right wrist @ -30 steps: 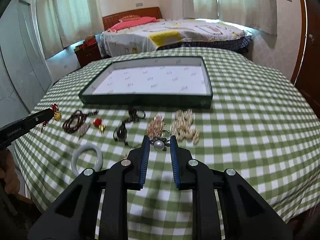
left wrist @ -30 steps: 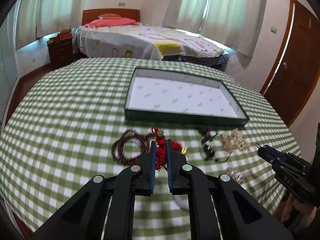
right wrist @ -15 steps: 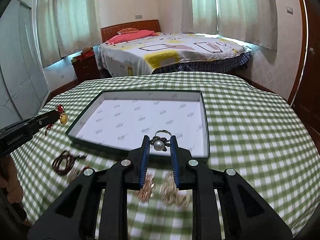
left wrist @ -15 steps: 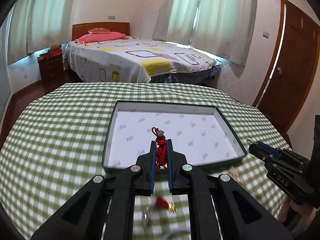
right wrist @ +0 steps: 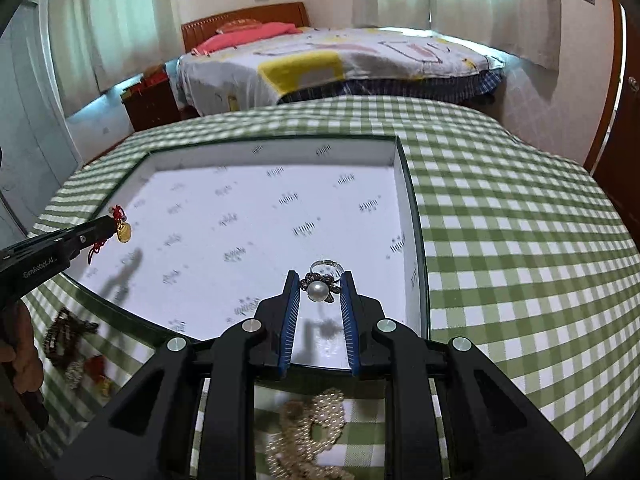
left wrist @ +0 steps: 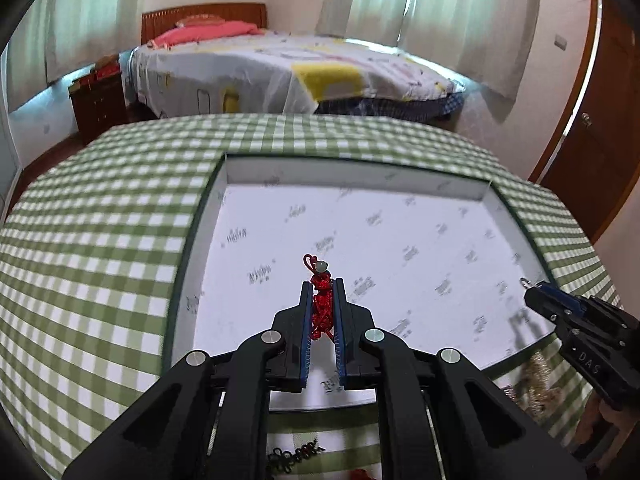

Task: Organize jewelry
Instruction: 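Carry the tassel with the left gripper and ring with the right into the box, open both, then grasp the gold pearl brooch with the right gripper while the left gripper moves toward the white bangle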

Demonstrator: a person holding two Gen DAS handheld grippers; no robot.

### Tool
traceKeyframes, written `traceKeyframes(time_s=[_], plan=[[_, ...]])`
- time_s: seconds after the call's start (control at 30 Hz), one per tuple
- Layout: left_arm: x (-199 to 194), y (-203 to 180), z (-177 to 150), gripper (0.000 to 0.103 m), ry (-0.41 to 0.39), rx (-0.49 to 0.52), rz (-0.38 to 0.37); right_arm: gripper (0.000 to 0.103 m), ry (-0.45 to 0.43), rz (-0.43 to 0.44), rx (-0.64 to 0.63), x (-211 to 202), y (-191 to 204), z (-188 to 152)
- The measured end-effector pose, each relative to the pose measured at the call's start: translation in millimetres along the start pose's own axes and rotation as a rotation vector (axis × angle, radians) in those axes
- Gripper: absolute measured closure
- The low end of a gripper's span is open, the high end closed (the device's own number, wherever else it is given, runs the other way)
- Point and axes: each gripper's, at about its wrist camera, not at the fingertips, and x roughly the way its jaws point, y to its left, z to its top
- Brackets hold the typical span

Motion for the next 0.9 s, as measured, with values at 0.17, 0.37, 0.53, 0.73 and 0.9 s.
traceKeyframes(time_s=[0.17, 0.37, 0.53, 0.73, 0.9], plan=[[8.2, 0.5, -8.1, 0.093, 0.027, 0.001, 0.003, 0.082, 0.011, -0.006, 0.004, 6.6, -0.9, -4.2], [13.3, 4.7, -11.9, 0.092, 0.050, -0.024, 0.003, 0.074, 0.006, -0.018, 0.013, 5.6, -4.9, -4.0], [12.0, 3.2, -12.9, 0.088, 0.049, -0.013, 0.015, 0.064, -0.005, -0.002, 0.032, 1.2, -8.6, -3.7], [-11.6, 8.2, -16.9, 0.057, 0.004, -0.059, -0.001, 0.062, -0.049, 0.004, 0.044, -26.9, -2.3, -9.5], [-45.7, 6.3, -28.8, 0.050, -0.056, -0.063, 0.007, 0.057, -0.087, 0.014, 0.032, -58.7, 11.4, -27.1]])
